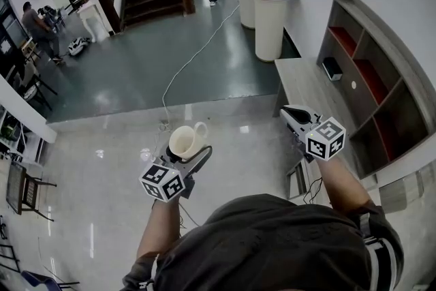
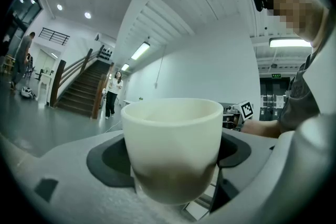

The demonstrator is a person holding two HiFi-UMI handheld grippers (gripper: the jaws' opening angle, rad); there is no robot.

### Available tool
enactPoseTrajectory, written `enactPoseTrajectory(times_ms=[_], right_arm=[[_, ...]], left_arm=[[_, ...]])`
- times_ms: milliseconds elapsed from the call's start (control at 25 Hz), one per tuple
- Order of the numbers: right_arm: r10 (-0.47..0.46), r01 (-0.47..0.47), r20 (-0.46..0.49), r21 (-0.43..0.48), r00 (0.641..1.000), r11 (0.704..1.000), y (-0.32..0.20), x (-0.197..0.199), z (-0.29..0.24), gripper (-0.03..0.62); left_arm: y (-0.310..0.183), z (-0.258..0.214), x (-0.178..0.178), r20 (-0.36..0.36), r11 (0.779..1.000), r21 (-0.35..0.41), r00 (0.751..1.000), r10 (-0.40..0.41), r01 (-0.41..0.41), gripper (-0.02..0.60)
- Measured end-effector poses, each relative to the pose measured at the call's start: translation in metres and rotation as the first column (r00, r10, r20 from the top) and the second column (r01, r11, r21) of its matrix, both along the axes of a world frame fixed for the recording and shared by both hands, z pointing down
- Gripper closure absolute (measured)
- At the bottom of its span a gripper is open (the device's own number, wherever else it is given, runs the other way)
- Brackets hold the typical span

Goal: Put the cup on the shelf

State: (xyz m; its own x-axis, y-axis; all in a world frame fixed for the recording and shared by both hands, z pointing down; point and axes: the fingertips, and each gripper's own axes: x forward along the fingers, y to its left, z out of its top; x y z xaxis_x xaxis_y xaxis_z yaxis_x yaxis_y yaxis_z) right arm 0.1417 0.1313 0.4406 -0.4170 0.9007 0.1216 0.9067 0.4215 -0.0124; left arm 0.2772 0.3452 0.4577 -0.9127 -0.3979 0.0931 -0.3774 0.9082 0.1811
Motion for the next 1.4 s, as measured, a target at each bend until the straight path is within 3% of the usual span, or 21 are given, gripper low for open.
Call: enactPoseTrajectory(times_ms=[360,920,1200,1400], right_arm=[[-0.015,0.015,-0.008,-0.023,1.0,1.0,-0.021,-0.011,-0.002,0.603],[-0.059,0.059,-0.008,-0.018,0.998,0.998,-0.097,-0.053,-0.003,0.603],[-0.061,0.06,-0.031,-0.019,0.998,0.998,-0.083,-0.089,0.009,0.603],[-0.054,0.054,-0.036,-0.008,0.998,0.999,-0.043,-0.134,0.022,0.603]], left_arm=[[-0.023,0.0,-0.015,-0.004,1.0,0.0,1.0,-0.002,0.002,0.153],[-0.111,-0.003,-0.062,-0.004,1.0,0.02,1.0,-0.013,0.013,0.153],[-0.097,0.007,-0.099,-0.018,1.0,0.026,1.0,-0.01,0.01,0.153],[-0.058,0.026,-0.152,-0.026,0.999,0.041,1.0,0.015,-0.014,0.153]])
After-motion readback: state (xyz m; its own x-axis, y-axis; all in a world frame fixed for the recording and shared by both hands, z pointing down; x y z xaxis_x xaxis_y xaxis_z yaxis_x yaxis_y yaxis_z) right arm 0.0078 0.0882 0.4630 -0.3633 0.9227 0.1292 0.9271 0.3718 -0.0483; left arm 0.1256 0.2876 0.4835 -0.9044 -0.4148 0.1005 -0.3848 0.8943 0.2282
